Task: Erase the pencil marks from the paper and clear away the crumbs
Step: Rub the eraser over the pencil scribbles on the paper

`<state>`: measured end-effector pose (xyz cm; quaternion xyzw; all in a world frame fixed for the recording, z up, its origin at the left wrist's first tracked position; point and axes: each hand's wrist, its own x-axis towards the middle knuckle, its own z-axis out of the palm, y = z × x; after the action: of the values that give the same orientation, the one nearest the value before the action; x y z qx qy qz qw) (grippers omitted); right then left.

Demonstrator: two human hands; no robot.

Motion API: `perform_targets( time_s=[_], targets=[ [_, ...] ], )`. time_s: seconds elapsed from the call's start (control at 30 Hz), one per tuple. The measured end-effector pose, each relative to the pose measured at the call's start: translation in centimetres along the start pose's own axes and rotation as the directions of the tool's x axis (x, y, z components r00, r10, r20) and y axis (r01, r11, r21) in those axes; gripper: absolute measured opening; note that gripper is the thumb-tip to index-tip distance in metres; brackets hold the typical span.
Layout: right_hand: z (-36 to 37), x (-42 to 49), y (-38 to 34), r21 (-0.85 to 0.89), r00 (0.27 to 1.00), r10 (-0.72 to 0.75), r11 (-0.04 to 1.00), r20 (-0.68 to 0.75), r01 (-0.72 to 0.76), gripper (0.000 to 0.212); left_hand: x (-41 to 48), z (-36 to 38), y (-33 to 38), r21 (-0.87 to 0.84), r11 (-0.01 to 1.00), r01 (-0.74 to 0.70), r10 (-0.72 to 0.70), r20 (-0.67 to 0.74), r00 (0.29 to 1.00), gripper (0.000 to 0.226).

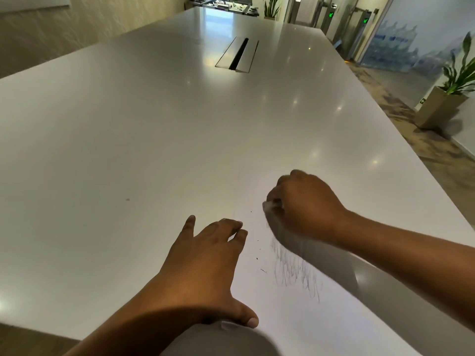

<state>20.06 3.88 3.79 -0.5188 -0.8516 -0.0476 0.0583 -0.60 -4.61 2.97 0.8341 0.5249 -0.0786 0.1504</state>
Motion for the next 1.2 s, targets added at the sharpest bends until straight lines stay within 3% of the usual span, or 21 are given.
perform_targets(
  time_s=[0.07,0.23,0.37,0.53,0.7,0.87,0.97,1.07,1.2],
  targets=[
    [-0.2,-1.6,-1.0,0.012,0.995,-0.099,0.995,0.015,0.098,0.026,0.1,0.0,-0.1,0.0,1.0,0.001,-0.001,0.004,1.0,0.129],
    [-0.2,0.9,1.0,-0.064,0.999,0.047,0.997,0.016,-0.046,0.028,0.2,0.0,0.0,0.004,1.0,0.007,-0.008,0.019,1.0,0.128],
    [-0.6,-2.7,-2.0,-0.007,0.985,-0.174,0.985,0.022,0.174,0.027,0.3,-0.1,0.0,0.005,1.0,0.013,-0.013,0.039,0.999,0.129],
    [-0.1,0.2,0.8,-0.06,1.0,-0.004,0.998,-0.006,0.004,0.027,0.3,-0.2,0.1,0.013,1.0,0.02,-0.021,0.043,0.999,0.128],
    [-0.5,-3.2,-2.0,0.03,0.986,-0.166,0.986,0.014,0.166,0.02,0.3,-0.2,0.1,0.003,1.0,0.019,-0.019,0.043,0.999,0.129],
    [0.3,2.6,2.9,0.0,0.992,0.126,0.992,0.003,-0.126,0.022,0.3,-0.2,0.0,0.011,1.0,0.016,-0.016,0.048,0.999,0.128],
    [0.2,3.3,3.9,0.075,0.981,0.18,0.98,0.07,-0.185,0.014,0.2,-0.1,-0.1,0.01,1.0,0.012,-0.012,0.04,0.999,0.129],
    [-0.7,1.4,2.2,0.138,0.994,0.094,0.985,0.058,-0.101,0.017,0.2,-0.1,-0.1,-0.004,1.0,0.019,-0.019,0.049,0.999,0.128],
    [-0.1,-0.4,0.0,-0.008,0.998,-0.064,0.998,0.007,0.064,0.024,0.3,-0.3,0.0,0.01,1.0,0.017,-0.018,0.07,0.997,0.126]
  ],
)
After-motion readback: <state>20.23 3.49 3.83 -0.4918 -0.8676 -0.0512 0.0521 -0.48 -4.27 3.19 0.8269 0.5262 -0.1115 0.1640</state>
